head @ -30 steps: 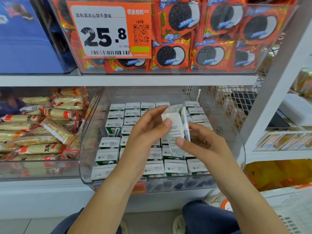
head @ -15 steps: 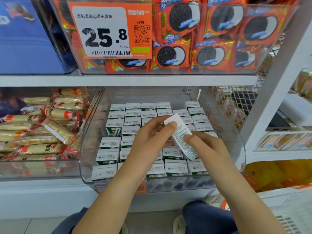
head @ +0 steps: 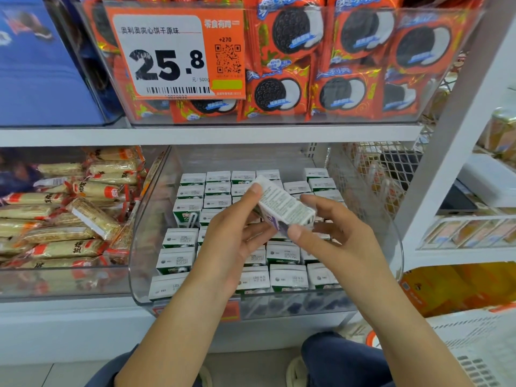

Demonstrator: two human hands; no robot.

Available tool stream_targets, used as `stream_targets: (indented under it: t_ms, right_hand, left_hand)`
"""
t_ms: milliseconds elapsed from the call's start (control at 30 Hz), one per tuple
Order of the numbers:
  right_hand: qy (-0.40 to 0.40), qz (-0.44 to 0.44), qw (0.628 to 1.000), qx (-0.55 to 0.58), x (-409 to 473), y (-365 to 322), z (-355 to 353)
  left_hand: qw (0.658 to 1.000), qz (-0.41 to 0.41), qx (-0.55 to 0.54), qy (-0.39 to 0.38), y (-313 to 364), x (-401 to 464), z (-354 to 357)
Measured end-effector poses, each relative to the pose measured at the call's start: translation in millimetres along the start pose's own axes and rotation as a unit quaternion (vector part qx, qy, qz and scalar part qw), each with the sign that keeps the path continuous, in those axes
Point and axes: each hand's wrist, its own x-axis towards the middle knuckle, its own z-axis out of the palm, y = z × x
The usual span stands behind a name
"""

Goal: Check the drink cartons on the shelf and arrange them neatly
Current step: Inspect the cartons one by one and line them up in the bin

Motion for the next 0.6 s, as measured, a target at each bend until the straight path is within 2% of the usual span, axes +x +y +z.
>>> stream_targets:
  t_ms: [133,367,600]
  right_hand:
    - [0.03,-0.014,0.998,-0.046,0.7,4.1,0.3]
    - [0.072,0.055,0.991,0.098,6.9,3.4,-13.7]
    - [0.089,0.099,0.985,0.111,9.7,5.4,-17.6]
  left_hand:
    - [0.999,-0.025,-0.022,0.004,-0.2,0.1,0.5]
    - [0.996,-0.037,-0.078,-0.008,1.3,0.8,0.7]
    - [1.0,-0.013,-0.009,-0.025,-1.0,2.4,-3.5]
